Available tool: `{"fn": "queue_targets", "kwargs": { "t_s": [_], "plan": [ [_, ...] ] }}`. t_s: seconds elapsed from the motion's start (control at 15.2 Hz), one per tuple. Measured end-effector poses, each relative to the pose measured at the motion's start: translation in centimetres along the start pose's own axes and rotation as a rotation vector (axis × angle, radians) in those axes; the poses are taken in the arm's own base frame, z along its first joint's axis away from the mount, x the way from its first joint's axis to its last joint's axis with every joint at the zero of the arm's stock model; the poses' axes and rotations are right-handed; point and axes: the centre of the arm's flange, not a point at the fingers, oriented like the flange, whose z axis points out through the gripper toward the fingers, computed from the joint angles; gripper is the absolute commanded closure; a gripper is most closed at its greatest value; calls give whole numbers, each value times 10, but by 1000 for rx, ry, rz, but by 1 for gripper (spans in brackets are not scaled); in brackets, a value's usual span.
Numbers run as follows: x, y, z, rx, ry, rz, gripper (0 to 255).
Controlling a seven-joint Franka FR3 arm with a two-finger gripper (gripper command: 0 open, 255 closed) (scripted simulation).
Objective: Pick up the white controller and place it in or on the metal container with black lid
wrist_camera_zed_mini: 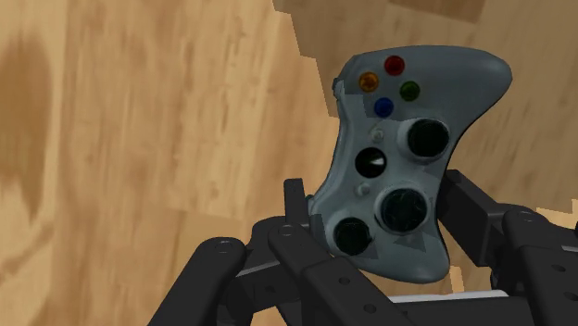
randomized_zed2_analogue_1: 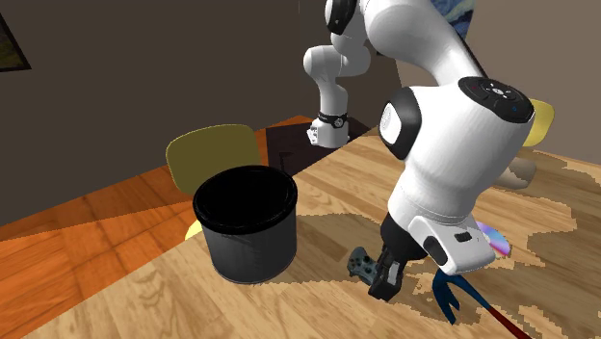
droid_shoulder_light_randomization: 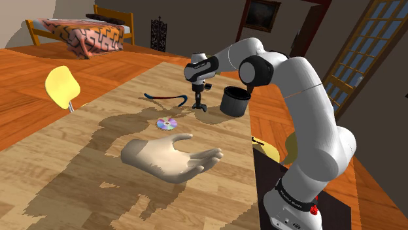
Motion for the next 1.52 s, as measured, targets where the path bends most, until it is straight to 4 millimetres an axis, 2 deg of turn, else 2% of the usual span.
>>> {"fn": "queue_targets", "kwargs": {
  "t_s": [0.33,0.46,1.52],
  "plan": [
    [0,0,0,0,0,0,255],
    [0,0,-6,0,0,0,255],
    [-12,-3,-89,0,0,0,255]
  ]
}}
